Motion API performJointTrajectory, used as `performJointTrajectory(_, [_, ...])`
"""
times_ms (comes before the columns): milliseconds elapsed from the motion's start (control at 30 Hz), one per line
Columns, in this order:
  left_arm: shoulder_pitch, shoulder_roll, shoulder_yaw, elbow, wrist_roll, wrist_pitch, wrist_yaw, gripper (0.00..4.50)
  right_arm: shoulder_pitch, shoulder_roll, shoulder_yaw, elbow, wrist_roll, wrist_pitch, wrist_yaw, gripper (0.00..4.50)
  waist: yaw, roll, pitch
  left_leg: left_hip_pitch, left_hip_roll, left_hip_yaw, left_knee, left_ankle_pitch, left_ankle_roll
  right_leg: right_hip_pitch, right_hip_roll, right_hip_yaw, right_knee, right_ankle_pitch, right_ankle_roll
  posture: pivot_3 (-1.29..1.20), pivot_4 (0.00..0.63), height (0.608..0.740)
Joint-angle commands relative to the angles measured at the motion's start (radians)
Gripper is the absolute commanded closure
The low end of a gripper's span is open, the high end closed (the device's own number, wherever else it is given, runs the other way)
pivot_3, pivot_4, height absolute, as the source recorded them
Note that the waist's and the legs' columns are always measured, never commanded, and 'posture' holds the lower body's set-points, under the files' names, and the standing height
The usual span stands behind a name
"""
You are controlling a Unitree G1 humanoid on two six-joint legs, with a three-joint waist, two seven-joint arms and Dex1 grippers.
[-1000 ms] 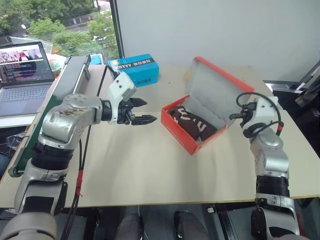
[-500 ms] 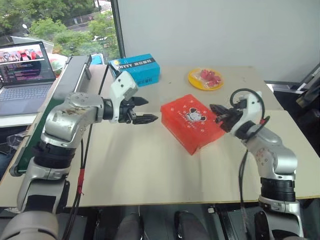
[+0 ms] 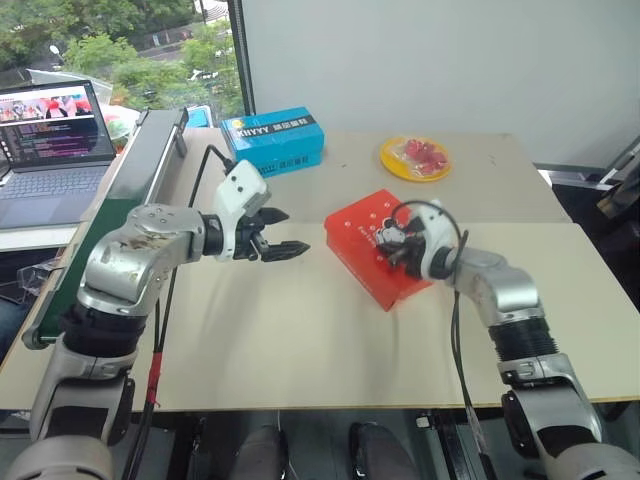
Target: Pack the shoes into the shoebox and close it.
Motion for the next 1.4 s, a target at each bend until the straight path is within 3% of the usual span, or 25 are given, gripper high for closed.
performJointTrajectory(33, [0.014,0.003,0.045,-0.071,-0.019,0.014,0.024,0.61,0.017,0.022,-0.032,0.070,-0.005,-0.042,0.016,4.46,0.000,0.000,0.000,0.001,0.000,0.000,0.000,0.000,0.000,0.000,0.000,0.000,-0.001,0.000,0.000,0.00,0.150,0.740])
performJointTrajectory(267, [0.109,-0.018,0.068,-0.096,-0.029,0.024,0.074,0.61,0.114,0.034,-0.065,-0.112,-0.028,-0.196,0.011,4.46,0.001,0.000,0.000,0.006,0.001,-0.001,-0.001,-0.001,0.001,0.005,0.000,0.000,-0.001,0.000,0.000,0.00,0.150,0.740])
performJointTrajectory(500, [0.187,-0.091,0.103,-0.049,0.023,-0.190,0.113,0.61,0.153,-0.065,-0.129,-0.308,-0.020,-0.202,0.032,4.46,0.004,0.000,0.000,0.006,0.001,-0.001,-0.001,-0.001,0.001,0.004,0.000,0.000,-0.001,0.000,0.000,0.00,0.150,0.740])
performJointTrajectory(600, [0.219,-0.094,0.105,-0.029,0.036,-0.232,0.112,0.61,0.197,-0.113,-0.131,-0.378,0.005,-0.141,0.072,3.84,0.005,0.000,0.000,0.006,0.001,-0.001,-0.001,-0.001,0.001,0.004,0.000,0.000,-0.001,0.000,0.000,0.00,0.150,0.740])
performJointTrajectory(733, [0.287,-0.094,0.103,-0.042,0.048,-0.298,0.091,0.61,0.259,-0.150,-0.176,-0.441,0.038,-0.082,0.082,2.44,0.003,0.000,0.000,0.006,0.001,0.000,-0.001,-0.001,0.001,0.004,0.000,0.000,-0.002,0.000,0.000,0.00,0.150,0.740])
performJointTrajectory(900, [0.382,-0.125,0.149,-0.065,0.063,-0.398,0.135,0.61,0.377,-0.172,-0.275,-0.462,0.010,-0.089,-0.016,0.64,0.008,0.000,0.000,0.006,0.001,0.001,-0.001,-0.001,0.001,0.005,-0.001,0.000,-0.002,0.000,0.000,0.00,0.150,0.740])
performJointTrajectory(967, [0.448,-0.149,0.164,-0.072,0.086,-0.442,0.179,0.61,0.427,-0.117,-0.361,-0.503,0.044,-0.060,-0.106,0.03,0.011,0.000,0.000,0.006,0.001,0.001,-0.001,-0.001,0.002,0.005,-0.001,0.000,-0.003,0.000,0.000,0.00,0.150,0.740])
performJointTrajectory(1100, [0.527,-0.192,0.177,-0.040,0.116,-0.503,0.231,0.61,0.487,-0.076,-0.403,-0.548,0.025,-0.068,-0.193,0.03,0.012,0.000,0.000,0.007,0.002,0.000,-0.001,-0.001,0.002,0.005,-0.001,0.002,-0.002,0.000,0.000,0.00,0.150,0.740])
performJointTrajectory(1200, [0.591,-0.295,0.199,0.079,0.215,-0.666,0.394,0.61,0.551,0.055,-0.464,-0.557,0.008,-0.113,-0.364,0.03,0.014,0.000,-0.003,0.009,0.002,0.000,-0.002,-0.001,0.002,0.007,-0.001,0.001,-0.002,0.000,0.000,0.00,0.150,0.740])
performJointTrajectory(1267, [0.629,-0.348,0.202,0.103,0.251,-0.728,0.455,0.61,0.612,0.100,-0.446,-0.561,-0.044,-0.172,-0.410,0.03,0.015,0.000,-0.004,0.016,0.003,0.000,-0.004,-0.002,0.002,0.014,0.000,0.001,-0.004,-0.001,-0.001,0.00,0.150,0.740])
performJointTrajectory(1400, [0.710,-0.434,0.220,0.140,0.254,-0.779,0.529,0.61,0.704,0.182,-0.405,-0.577,-0.081,-0.257,-0.452,0.03,0.015,0.000,-0.004,0.015,0.003,0.000,-0.004,-0.002,0.002,0.012,-0.002,0.001,-0.004,-0.001,-0.001,0.00,0.150,0.740])
